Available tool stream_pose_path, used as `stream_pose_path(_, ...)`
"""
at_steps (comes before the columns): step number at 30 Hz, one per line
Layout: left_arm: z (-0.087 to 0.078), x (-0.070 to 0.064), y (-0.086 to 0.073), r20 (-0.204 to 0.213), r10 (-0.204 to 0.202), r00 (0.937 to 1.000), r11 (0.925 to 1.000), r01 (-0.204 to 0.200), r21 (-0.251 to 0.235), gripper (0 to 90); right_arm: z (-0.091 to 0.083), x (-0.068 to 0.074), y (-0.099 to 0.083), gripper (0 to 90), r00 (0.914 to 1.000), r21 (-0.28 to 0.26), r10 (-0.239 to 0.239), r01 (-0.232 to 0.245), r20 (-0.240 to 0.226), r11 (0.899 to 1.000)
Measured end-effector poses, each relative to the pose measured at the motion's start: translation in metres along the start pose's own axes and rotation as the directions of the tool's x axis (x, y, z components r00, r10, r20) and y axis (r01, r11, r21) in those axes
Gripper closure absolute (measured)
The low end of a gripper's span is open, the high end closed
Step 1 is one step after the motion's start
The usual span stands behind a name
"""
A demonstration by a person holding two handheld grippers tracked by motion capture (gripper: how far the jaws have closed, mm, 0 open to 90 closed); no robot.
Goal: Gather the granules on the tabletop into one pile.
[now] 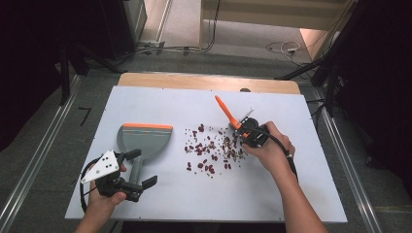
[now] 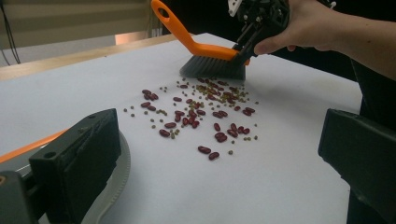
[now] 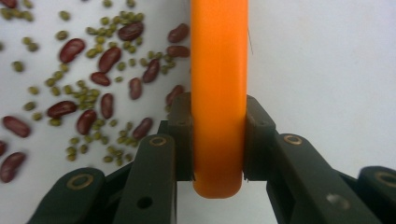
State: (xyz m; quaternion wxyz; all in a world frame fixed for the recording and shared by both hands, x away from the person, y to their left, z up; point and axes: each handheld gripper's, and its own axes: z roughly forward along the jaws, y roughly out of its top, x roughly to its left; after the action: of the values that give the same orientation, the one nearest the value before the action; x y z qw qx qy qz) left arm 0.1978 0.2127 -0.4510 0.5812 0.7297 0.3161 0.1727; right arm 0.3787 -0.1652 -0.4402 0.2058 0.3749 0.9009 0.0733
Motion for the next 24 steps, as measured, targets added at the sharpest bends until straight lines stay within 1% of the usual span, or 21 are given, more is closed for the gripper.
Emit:
stream_pose_path(1,0.000,0.000,0.000,0.002,0.001,1.0000,1.0000,-0.001,0.001,0.0,-0.002,0.004,-0.001,68.3,0.9999,-0.007,-0.009,0.009,-0.010,1.000)
stream_pose_path(4,0.001,-0.001,0.000,0.007,0.000,1.0000,1.0000,0.000,0.002,0.0,-0.003,0.008,-0.001,68.3,0.9996,-0.007,-0.019,0.019,-0.019,1.000)
stream_pose_path(5,0.002,-0.001,0.000,0.008,0.000,1.0000,1.0000,0.000,0.002,0.0,-0.004,0.010,-0.001,68.3,0.9997,-0.003,-0.013,0.013,-0.021,1.000)
stream_pose_path(7,0.002,-0.001,0.000,0.010,0.001,0.9999,1.0000,-0.001,0.001,0.0,-0.005,0.013,-0.002,68.3,0.9996,-0.002,-0.021,0.021,-0.020,1.000)
stream_pose_path(8,0.002,-0.001,0.000,0.009,0.002,1.0000,1.0000,-0.002,0.001,0.0,-0.006,0.015,-0.002,68.3,0.9996,0.002,-0.014,0.014,-0.025,1.000)
stream_pose_path(13,0.001,0.000,0.000,0.011,0.002,0.9999,1.0000,-0.002,0.002,0.0,-0.009,0.021,-0.002,68.3,0.9988,-0.004,-0.029,0.029,-0.039,1.000)
stream_pose_path(14,0.001,0.000,0.000,0.012,0.002,0.9999,1.0000,-0.002,0.002,0.0,-0.010,0.023,-0.002,68.3,0.9986,-0.002,-0.021,0.021,-0.049,1.000)
stream_pose_path(16,0.001,-0.001,0.000,0.011,0.004,0.9999,1.0000,-0.004,0.001,0.0,-0.011,0.023,-0.003,68.3,0.9980,-0.002,-0.017,0.017,-0.060,1.000)
stream_pose_path(18,0.001,-0.001,0.000,0.010,0.006,0.9999,1.0000,-0.006,0.002,0.0,-0.013,0.022,-0.005,68.3,0.9964,-0.005,-0.014,0.013,-0.084,1.000)
stream_pose_path(21,0.001,0.000,0.000,0.008,0.006,0.9999,1.0000,-0.006,0.003,0.0,-0.015,0.022,-0.006,68.3,0.9953,-0.002,-0.013,0.013,-0.096,1.000)
stream_pose_path(22,0.001,0.000,0.000,0.010,0.005,0.9999,1.0000,-0.005,0.000,0.0,-0.016,0.022,-0.007,68.3,0.9950,-0.008,-0.022,0.021,-0.098,1.000)
stream_pose_path(24,0.001,0.000,0.000,0.008,0.004,1.0000,1.0000,-0.004,-0.001,0.0,-0.017,0.022,-0.006,68.3,0.9969,-0.010,-0.027,0.026,-0.074,1.000)
